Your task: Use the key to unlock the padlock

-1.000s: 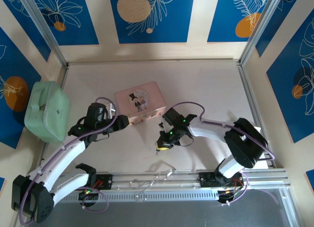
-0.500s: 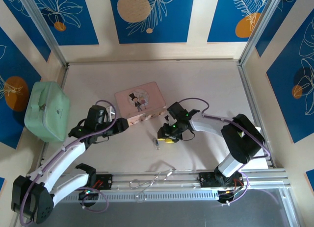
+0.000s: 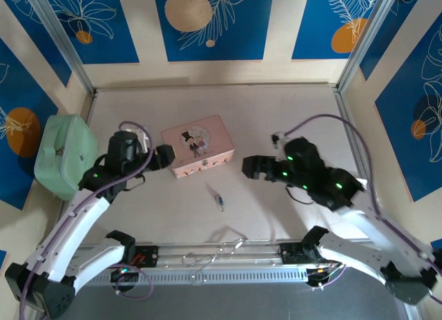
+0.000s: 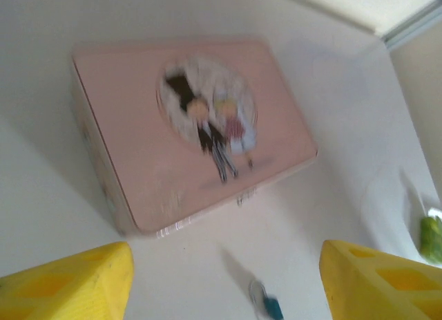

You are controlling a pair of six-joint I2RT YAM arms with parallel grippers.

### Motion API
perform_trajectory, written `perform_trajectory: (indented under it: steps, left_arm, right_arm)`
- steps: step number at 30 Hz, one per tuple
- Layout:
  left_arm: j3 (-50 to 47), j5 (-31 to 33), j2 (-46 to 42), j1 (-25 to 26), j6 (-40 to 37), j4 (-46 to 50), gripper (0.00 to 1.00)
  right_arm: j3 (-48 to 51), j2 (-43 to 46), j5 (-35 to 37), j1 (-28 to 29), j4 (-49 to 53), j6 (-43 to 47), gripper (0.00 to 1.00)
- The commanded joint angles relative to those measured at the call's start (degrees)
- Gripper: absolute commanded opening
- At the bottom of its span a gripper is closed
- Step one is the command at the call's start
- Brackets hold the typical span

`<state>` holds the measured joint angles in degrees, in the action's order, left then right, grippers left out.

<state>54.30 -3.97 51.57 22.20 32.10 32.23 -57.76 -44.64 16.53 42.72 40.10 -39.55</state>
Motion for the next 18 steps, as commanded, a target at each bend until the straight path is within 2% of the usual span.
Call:
perform_trajectory:
  steps: [1, 3, 6, 7, 9, 11, 14, 18]
  left_arm:
    - [5.52, 16.04, -0.24, -0.4, -7.08, 3.12, 0.79]
    - [4.39, 26.55, -0.6, -0.4, -10.37, -0.93, 0.87]
    - [-2.35, 37.71, -0.17, -0.49, -15.13, -10.73, 0.96]
    - [-5.08, 40.19, -0.11, -0.57, -16.74, -14.91, 1.0]
    - [-11.28, 43.15, 0.93, -1.33, -20.44, -24.94, 1.0]
    - [-16.25, 44.83, 3.49, -1.7, -24.88, -34.42, 1.0]
    - [-20.63, 47.96, 11.69, -2.63, -31.19, -45.17, 1.0]
    - [-23.81, 50.82, 22.37, -5.4, -34.43, -54.18, 0.99]
  right_arm:
    - [7.23, 8.48, 15.33, -0.94, 3.32, 0.9, 0.99]
    - [15.84, 16.82, 22.29, -1.85, -1.69, 3.85, 0.99]
    - [26.68, 25.96, 23.61, -4.02, -14.78, 21.57, 0.99]
    - [28.11, 25.85, 26.47, -4.85, -15.97, 23.23, 0.99]
    - [29.18, 21.14, 33.48, -7.58, -17.45, 24.57, 0.99]
    - [29.54, 14.69, 35.36, -11.36, -20.44, 26.18, 0.99]
    - [30.46, 6.67, 33.45, -18.44, -27.15, 25.47, 0.99]
    - [34.83, -2.15, 30.06, -25.19, -39.69, 21.79, 0.99]
